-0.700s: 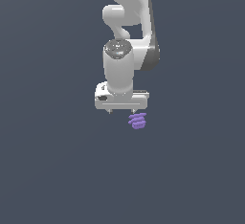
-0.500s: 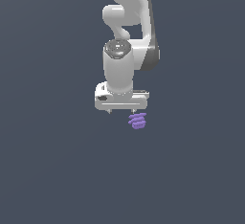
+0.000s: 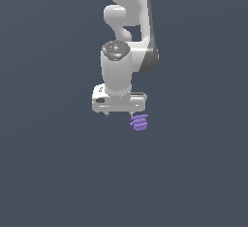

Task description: Pick up the object and move it to a goal position.

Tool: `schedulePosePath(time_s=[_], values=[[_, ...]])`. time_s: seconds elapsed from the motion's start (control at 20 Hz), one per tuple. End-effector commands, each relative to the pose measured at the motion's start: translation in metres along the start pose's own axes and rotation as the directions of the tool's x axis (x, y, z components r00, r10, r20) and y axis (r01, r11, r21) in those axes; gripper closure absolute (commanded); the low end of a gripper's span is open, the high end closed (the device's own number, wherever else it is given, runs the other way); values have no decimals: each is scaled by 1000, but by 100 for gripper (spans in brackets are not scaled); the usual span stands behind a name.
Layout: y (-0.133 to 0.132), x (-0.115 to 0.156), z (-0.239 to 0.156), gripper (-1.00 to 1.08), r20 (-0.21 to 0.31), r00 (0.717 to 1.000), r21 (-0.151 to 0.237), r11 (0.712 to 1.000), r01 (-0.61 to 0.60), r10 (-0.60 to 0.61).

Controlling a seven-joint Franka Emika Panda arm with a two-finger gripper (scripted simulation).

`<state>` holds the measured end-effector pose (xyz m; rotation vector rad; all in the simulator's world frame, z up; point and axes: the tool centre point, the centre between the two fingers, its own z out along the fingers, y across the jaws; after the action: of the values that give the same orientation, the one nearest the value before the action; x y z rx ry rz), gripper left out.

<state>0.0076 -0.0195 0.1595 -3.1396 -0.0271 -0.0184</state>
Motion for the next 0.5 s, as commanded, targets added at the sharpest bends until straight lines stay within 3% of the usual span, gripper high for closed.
schedulePosePath(time_s=[0.0, 0.45], values=[[-1, 0, 0, -92, 0, 1000, 0, 1000, -2, 2], [-7, -1, 4, -92, 2, 997, 2, 997, -78, 78]])
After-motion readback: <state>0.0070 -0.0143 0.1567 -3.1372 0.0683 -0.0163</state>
